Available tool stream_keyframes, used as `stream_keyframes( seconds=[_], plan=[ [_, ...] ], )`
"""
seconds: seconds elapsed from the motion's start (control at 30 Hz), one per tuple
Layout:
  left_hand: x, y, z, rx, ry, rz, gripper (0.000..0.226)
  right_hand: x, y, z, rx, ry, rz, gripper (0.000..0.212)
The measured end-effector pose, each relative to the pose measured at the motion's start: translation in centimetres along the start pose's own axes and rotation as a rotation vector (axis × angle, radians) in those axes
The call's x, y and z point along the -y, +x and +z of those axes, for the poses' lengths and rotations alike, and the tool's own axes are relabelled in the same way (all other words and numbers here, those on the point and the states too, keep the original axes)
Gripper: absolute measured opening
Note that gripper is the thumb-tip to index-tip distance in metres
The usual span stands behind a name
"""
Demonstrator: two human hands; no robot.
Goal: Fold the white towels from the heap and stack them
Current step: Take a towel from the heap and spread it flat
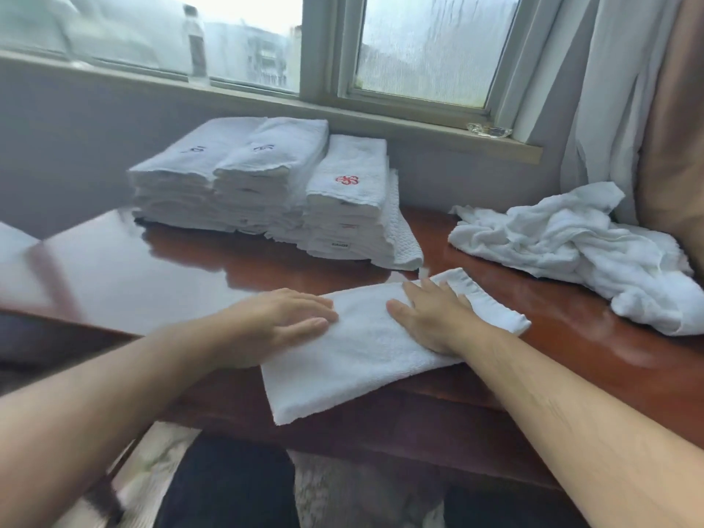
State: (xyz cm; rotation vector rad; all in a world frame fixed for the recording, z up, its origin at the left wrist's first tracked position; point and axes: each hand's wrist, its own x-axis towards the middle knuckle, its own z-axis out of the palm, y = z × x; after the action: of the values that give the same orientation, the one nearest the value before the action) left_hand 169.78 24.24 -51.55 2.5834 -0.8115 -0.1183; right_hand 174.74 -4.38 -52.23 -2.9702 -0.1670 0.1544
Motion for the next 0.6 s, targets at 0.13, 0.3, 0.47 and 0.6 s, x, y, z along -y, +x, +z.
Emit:
stream_keyframes(
  seconds=[0.13, 0.3, 0.47, 0.6],
  plan=[
    [1.8, -4.2, 0.7, -0.025, -0.019, 0.052, 0.087, 2.5, -1.0, 0.6, -0.329, 0.077, -0.273, 0.028],
    [3.6, -6.5, 1.4, -0.017, 0.324, 0.114, 0.122, 3.0, -1.3, 1.2, -0.522, 0.109, -0.424, 0.016],
    [3.3, -6.2, 1.7, -0.095, 0.467, 0.142, 0.09, 3.4, -1.4, 1.5, -0.51, 0.117, -0.38, 0.024],
    [1.8, -6.0, 0.4, -0.143, 0.37, 0.144, 0.067, 4.1, -2.2, 0.8, -0.355, 0.085, -0.334, 0.028]
  ],
)
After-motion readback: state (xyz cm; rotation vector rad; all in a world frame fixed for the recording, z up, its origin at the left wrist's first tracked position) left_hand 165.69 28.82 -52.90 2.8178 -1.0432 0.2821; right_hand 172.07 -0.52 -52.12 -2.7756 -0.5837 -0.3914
